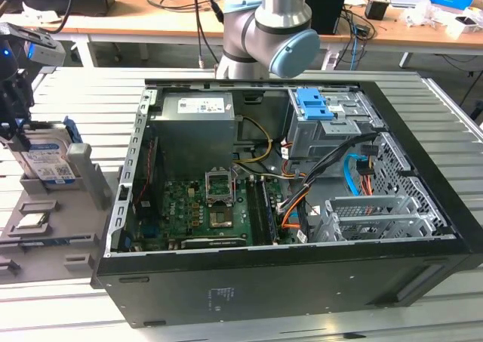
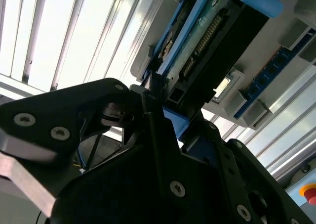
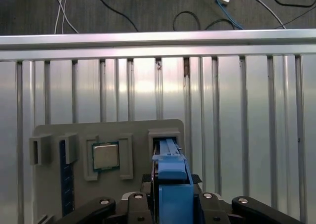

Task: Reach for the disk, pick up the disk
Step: 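Pick up the disk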

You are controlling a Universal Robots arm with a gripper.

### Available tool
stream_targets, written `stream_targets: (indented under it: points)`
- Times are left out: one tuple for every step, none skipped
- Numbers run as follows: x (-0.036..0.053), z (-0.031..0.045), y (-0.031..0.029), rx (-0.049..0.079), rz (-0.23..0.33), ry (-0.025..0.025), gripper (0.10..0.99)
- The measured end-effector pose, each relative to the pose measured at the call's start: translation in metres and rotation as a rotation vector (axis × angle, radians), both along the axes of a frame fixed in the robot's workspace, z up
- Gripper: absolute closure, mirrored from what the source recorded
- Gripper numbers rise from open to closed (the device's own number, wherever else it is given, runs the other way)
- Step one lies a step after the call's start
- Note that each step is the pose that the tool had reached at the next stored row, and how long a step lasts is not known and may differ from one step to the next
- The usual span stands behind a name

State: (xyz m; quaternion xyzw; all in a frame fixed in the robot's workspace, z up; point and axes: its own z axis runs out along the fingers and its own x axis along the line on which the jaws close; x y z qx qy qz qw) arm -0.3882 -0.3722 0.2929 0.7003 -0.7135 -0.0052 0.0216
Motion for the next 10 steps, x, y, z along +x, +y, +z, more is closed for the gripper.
stream_targets:
  points:
    - [0.0,0.0,0.0,-0.001,0.0,-0.0001,0.718]
    - [0.0,0.0,0.0,-0.002,0.0,0.0,0.718]
    - [0.0,0.0,0.0,-0.002,0.0,0.0,0.718]
    - [0.0,0.0,0.0,-0.003,0.0,0.0,0.718]
    - [0.0,0.0,0.0,-0.003,0.0,0.0,0.718]
    - [0.0,0.0,0.0,-0.003,0.0,0.0,0.718]
    - [0.0,0.0,0.0,-0.004,0.0,-0.0001,0.718]
    - [0.0,0.0,0.0,-0.004,0.0,0.0,0.718]
    - [0.0,0.0,0.0,-0.004,0.0,0.0,0.718]
    - [0.0,0.0001,0.0,-0.004,0.0,-0.0001,0.718]
